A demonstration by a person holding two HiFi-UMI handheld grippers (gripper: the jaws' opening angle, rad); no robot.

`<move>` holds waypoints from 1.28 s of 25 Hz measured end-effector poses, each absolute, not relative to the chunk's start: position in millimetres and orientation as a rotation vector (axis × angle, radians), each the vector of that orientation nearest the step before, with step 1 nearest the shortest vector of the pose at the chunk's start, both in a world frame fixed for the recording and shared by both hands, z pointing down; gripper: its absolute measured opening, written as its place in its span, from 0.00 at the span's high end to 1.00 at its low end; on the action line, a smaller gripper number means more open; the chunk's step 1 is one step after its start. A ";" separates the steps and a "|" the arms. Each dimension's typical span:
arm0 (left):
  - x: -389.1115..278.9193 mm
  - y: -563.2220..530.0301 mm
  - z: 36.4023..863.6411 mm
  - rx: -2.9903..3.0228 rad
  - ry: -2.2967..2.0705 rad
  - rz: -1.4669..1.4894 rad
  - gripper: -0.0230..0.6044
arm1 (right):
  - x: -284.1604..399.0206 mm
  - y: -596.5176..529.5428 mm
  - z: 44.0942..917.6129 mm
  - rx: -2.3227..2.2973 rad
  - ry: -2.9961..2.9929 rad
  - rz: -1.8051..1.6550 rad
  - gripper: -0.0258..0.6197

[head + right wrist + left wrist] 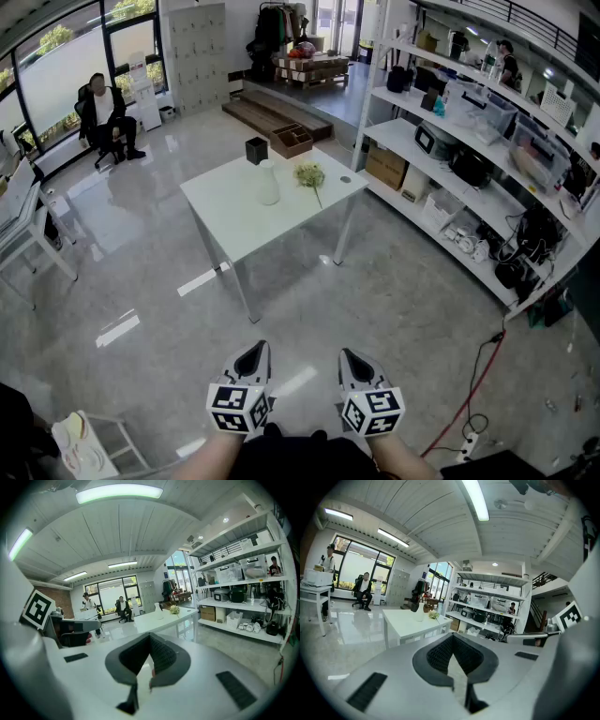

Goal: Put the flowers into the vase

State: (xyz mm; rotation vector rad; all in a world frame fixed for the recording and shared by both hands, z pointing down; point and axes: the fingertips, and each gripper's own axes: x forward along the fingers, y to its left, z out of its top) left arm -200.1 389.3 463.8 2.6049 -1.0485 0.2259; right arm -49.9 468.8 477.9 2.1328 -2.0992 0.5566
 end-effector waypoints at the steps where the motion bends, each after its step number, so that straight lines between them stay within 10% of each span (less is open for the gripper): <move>1: -199.4 387.5 463.7 2.604 -1.049 0.226 0.96 | -49.7 467.0 478.1 2.130 -2.098 0.557 0.96; 32: -224.1 311.7 497.4 2.590 -0.959 0.297 0.96 | -63.3 385.4 493.1 2.186 -2.063 0.638 0.96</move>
